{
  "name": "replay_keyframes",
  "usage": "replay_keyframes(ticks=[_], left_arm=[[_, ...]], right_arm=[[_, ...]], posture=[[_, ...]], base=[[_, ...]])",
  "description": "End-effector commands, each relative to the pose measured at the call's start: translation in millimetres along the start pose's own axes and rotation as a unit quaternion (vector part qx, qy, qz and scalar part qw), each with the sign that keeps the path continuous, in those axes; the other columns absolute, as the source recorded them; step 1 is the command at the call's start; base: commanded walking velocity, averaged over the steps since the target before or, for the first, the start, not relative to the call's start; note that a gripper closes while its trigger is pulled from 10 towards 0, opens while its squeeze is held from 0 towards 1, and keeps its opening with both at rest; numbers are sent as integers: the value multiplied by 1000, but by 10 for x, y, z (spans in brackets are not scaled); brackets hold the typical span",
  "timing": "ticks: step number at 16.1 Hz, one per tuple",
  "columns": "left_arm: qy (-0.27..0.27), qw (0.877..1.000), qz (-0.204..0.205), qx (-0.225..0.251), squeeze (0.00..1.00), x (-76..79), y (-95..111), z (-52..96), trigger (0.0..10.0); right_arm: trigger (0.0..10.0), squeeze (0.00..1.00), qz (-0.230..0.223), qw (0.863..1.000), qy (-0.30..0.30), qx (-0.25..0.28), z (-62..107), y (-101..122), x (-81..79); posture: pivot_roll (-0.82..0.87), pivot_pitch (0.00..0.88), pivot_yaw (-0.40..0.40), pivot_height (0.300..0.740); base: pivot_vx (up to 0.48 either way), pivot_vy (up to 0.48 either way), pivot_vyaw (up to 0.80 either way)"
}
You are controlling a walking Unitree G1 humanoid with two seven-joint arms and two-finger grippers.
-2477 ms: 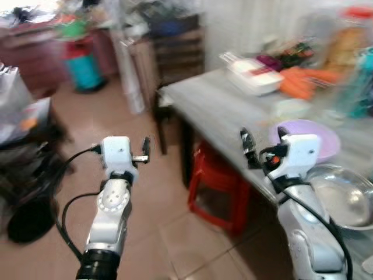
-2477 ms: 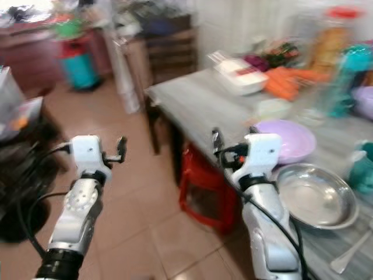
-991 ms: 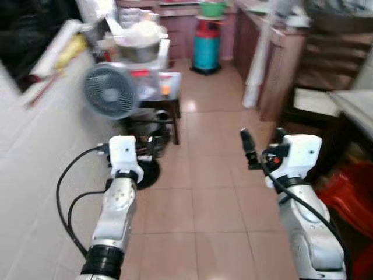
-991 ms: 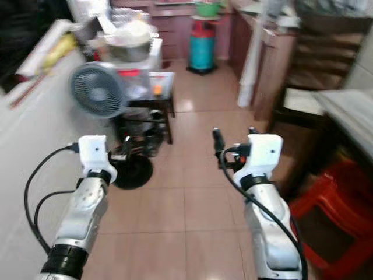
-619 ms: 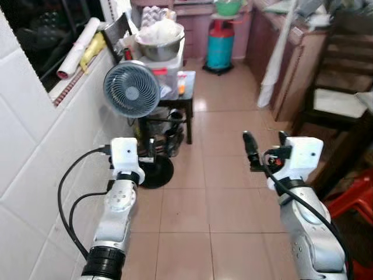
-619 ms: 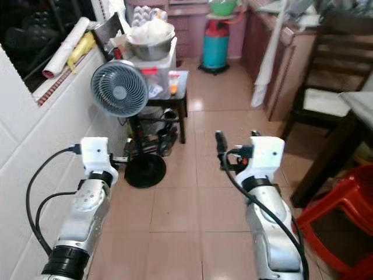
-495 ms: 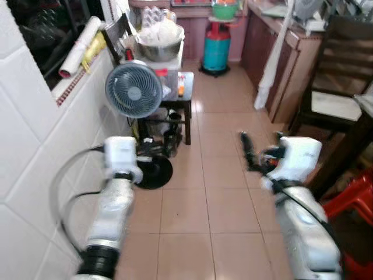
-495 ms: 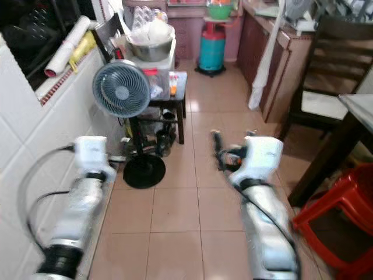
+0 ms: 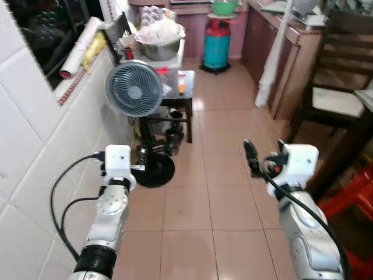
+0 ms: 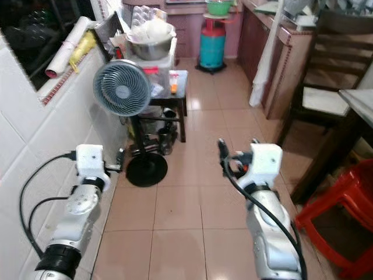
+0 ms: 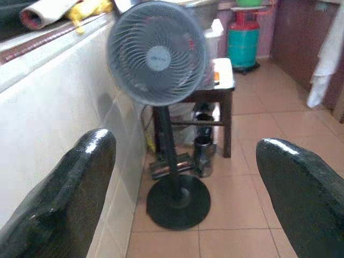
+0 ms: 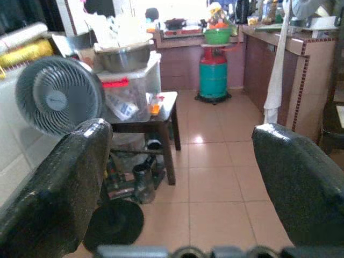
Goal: Setting the table
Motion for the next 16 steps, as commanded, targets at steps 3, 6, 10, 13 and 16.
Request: replay_keyframes(ticks=[3,6,10,13,16], left_arm=[[-13,997,-28,-65,0,-2,-423,81,10000],[-61,988,-19,-144,0,95,-849,222,10000],[-132,952,-25,-275,0,219,-1468,631,10000],[-132,937,-26,-323,0,197,-1649,785,10000],[-136,930,-16,-341,0,190,-1704,828,10000]], right_arm=[[10000,0,-3,1000,14,-17,-21,-146,-48],[10000,0,-5,998,4,-65,9,-443,86],[10000,0,-10,988,-41,-150,97,-970,405],[10000,0,-29,969,-81,-233,292,-1385,578],[10000,0,-50,951,-120,-282,445,-1617,716]], posture=[[-34,0,32,740],[-32,0,30,740],[-24,0,30,740],[-10,0,26,740],[-21,0,28,740]], base=[[0,0,510],[0,0,0],[0,0,0],[0,0,0],[0,0,0]])
Point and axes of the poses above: a point about 5 cm out from each wrist's last joint towards the gripper, its own z axis pointing back from the gripper into the wrist, its own y axis along the axis of the wrist's last joint, x = y × z, the point moved 4 cm from there along -z, pointing out of the wrist towards the gripper, and after that the axes turned 13 degrees about -z, right-handed, at the moved point
